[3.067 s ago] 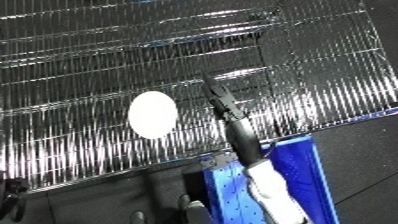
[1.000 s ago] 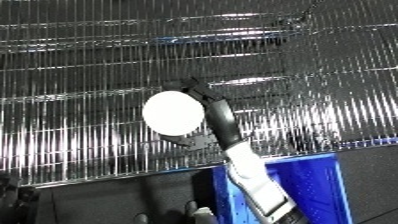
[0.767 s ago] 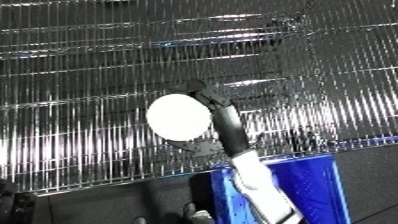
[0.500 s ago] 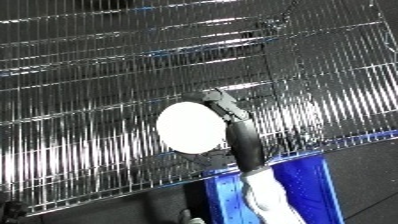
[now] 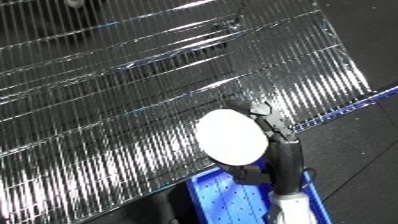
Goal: Pick up the object and place it into the box
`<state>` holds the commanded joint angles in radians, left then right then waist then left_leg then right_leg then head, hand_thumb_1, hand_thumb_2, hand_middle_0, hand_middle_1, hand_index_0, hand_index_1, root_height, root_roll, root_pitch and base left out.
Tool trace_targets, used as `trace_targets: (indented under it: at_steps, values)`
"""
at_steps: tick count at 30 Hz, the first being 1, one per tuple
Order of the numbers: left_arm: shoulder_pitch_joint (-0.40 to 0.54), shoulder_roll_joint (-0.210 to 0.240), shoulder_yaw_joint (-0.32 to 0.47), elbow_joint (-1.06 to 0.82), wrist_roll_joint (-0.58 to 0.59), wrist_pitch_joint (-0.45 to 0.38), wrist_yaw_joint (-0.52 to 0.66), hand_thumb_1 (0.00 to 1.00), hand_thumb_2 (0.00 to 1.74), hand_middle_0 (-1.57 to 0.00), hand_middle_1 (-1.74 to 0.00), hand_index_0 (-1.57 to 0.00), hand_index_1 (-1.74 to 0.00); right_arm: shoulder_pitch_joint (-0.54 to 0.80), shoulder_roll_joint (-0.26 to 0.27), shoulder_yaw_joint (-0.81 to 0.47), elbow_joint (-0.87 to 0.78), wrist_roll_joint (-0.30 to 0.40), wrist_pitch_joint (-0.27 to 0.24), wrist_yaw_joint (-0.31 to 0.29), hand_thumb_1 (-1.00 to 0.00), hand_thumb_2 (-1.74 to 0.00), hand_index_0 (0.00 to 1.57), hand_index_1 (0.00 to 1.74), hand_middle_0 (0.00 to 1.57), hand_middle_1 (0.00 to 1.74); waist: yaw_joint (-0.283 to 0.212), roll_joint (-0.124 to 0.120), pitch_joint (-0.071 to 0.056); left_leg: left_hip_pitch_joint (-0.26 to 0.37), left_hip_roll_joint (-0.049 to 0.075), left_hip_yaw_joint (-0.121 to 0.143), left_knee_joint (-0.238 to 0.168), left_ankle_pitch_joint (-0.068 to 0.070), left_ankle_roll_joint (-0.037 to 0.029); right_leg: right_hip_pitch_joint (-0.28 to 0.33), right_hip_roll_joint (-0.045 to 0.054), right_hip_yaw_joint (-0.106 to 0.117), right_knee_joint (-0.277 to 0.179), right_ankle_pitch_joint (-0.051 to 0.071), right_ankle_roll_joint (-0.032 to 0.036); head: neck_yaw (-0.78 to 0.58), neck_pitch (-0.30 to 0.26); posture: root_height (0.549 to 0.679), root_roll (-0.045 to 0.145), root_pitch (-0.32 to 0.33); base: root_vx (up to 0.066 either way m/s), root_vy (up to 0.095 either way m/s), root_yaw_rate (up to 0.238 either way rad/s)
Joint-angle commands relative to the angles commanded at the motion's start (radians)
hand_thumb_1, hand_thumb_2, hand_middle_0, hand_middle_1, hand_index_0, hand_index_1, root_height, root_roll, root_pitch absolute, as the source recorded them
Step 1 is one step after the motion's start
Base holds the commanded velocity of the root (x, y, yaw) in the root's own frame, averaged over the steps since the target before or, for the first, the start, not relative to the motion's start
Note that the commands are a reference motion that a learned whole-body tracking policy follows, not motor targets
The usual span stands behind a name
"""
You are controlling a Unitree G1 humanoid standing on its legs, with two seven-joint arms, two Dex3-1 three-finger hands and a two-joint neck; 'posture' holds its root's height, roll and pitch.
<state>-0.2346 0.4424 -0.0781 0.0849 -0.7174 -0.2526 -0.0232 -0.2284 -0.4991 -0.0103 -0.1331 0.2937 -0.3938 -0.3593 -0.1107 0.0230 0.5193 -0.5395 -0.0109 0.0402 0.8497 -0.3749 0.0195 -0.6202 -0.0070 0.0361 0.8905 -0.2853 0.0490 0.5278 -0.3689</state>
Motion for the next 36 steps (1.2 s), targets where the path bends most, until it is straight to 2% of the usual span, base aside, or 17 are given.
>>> trace_targets:
  at_steps: [2,3,6,7,10,14,18,22,29,34,36]
  values:
    - [0.006,-0.002,0.003,0.0,-0.003,-0.009,0.002,1.0,1.74,-1.57,-1.74,-1.57,-1.74,0.019,-0.006,-0.014,0.001,-0.003,-0.001,-0.011,-0.6,-1.04,0.94,1.04,0.94,1.04,-0.009,0.004,0.0,0.004,0.002,0.006,-0.004,0.0,-0.0006,0.001,0.0002,0.005,-0.004,0.001,-0.0006,0.003,0.017,0.62,0.067,0.051,-0.036,0.125,-0.233]
    - [0.018,-0.008,0.007,-0.005,-0.009,-0.028,0.009,1.0,1.74,-1.57,-1.74,-1.57,-1.74,0.059,-0.019,-0.04,-0.002,-0.01,-0.003,-0.029,-0.6,-1.04,0.94,1.04,0.94,1.04,-0.026,0.012,0.001,0.011,0.005,0.017,-0.013,0.001,-0.0006,-0.001,0.0014,0.014,-0.013,0.002,-0.0014,0.017,0.042,0.621,0.071,0.057,-0.047,0.124,-0.21]
    - [0.032,-0.015,0.011,-0.012,-0.013,-0.046,0.018,1.0,1.74,-1.57,-1.74,-1.57,-1.74,0.103,-0.032,-0.065,-0.007,-0.006,-0.011,-0.045,-0.6,-1.04,0.94,1.04,0.94,1.04,-0.046,0.021,0.001,0.017,0.008,0.028,-0.028,0.005,-0.0004,-0.006,0.005,0.023,-0.022,0.005,-0.0023,0.048,0.054,0.622,0.075,0.066,-0.066,0.132,-0.227]
    - [0.044,-0.019,0.013,-0.013,-0.016,-0.065,0.028,1.0,1.74,-1.57,-1.74,-1.57,-1.74,0.142,-0.042,-0.087,-0.002,-0.008,-0.021,-0.065,-0.6,-1.04,0.94,1.04,0.94,1.04,-0.066,0.029,0.001,0.021,0.009,0.037,-0.045,0.011,-0.0012,-0.012,0.011,0.031,-0.03,0.008,-0.0026,0.079,0.061,0.623,0.078,0.074,-0.053,0.131,-0.233]
    - [0.053,-0.027,0.01,0.003,-0.027,-0.097,0.04,1.0,1.74,-1.57,-1.74,-1.57,-1.74,0.186,-0.057,-0.115,0.028,-0.029,-0.041,-0.092,-0.6,-1.04,0.94,1.04,0.94,1.04,-0.096,0.04,0.001,0.03,0.012,0.05,-0.066,0.018,-0.0029,-0.017,0.0186,0.044,-0.032,0.005,-0.0028,0.116,0.064,0.623,0.082,0.081,-0.03,0.125,-0.228]
    - [0.059,-0.046,0.002,0.022,-0.031,-0.125,0.048,1.0,1.74,-1.57,-1.74,-1.57,-1.74,0.218,-0.072,-0.14,0.085,-0.033,-0.057,-0.106,-0.6,-1.04,0.94,1.04,0.94,1.04,-0.124,0.055,0.001,0.043,0.014,0.067,-0.075,0.017,-0.0073,-0.017,0.0199,0.057,-0.032,-0.001,-0.005,0.191,0.036,0.624,0.09,0.084,-0.01,0.098,-0.159]
    - [0.061,-0.062,-0.003,0.035,-0.031,-0.138,0.049,1.0,1.74,-1.57,-1.74,-1.57,-1.74,0.239,-0.064,-0.153,0.148,0.028,-0.084,-0.094,-0.6,-1.04,0.94,1.04,0.94,1.04,-0.142,0.067,0.001,0.059,0.018,0.081,-0.081,0.014,-0.0122,-0.009,0.0173,0.066,-0.041,-0.001,-0.0074,0.243,0.001,0.625,0.096,0.081,0.008,0.059,-0.062]
    - [0.055,-0.074,-0.01,0.049,-0.032,-0.149,0.047,1.0,1.74,-1.57,-1.74,-1.57,-1.74,0.252,-0.051,-0.156,0.217,0.096,-0.127,-0.071,-0.6,-1.04,0.94,1.04,0.94,1.04,-0.153,0.079,0.001,0.075,0.019,0.091,-0.09,0.012,-0.0138,0.001,0.0147,0.073,-0.054,-0.001,-0.009,0.265,-0.037,0.627,0.101,0.08,0.003,0.044,-0.023]
    - [0.026,-0.08,-0.031,0.065,-0.036,-0.151,0.054,1.0,1.74,-1.57,-1.74,-1.57,-1.74,0.241,-0.048,-0.147,0.3,0.174,-0.168,-0.016,-0.25,-0.44,0.39,0.44,0.39,0.44,-0.153,0.091,0.001,0.09,0.012,0.095,-0.109,0.015,-0.0163,0.014,0.0144,0.079,-0.075,0.003,-0.0112,0.293,-0.089,0.63,0.105,0.081,-0.006,0.017,0.011]
    - [0.015,-0.08,-0.039,0.078,-0.04,-0.152,0.054,1.0,1.74,-1.57,-1.74,-1.57,-1.74,0.235,-0.049,-0.139,0.329,0.186,-0.182,0.004,0.0,0.0,0.0,0.0,0.0,0.0,-0.149,0.093,0.001,0.09,0.009,0.091,-0.111,0.017,-0.0158,0.014,0.0157,0.079,-0.073,0.002,-0.0129,0.288,-0.108,0.63,0.105,0.082,0.001,0.004,0.017]
    - [0.012,-0.081,-0.04,0.079,-0.04,-0.151,0.055,1.0,1.74,-1.57,-1.74,-1.57,-1.74,0.234,-0.047,-0.137,0.334,0.189,-0.184,0.009,0.0,0.0,0.0,0.0,0.0,0.0,-0.148,0.093,0.001,0.091,0.007,0.089,-0.114,0.018,-0.0154,0.014,0.0162,0.078,-0.074,0.002,-0.0134,0.279,-0.121,0.63,0.105,0.082,0.002,0.0,0.025]
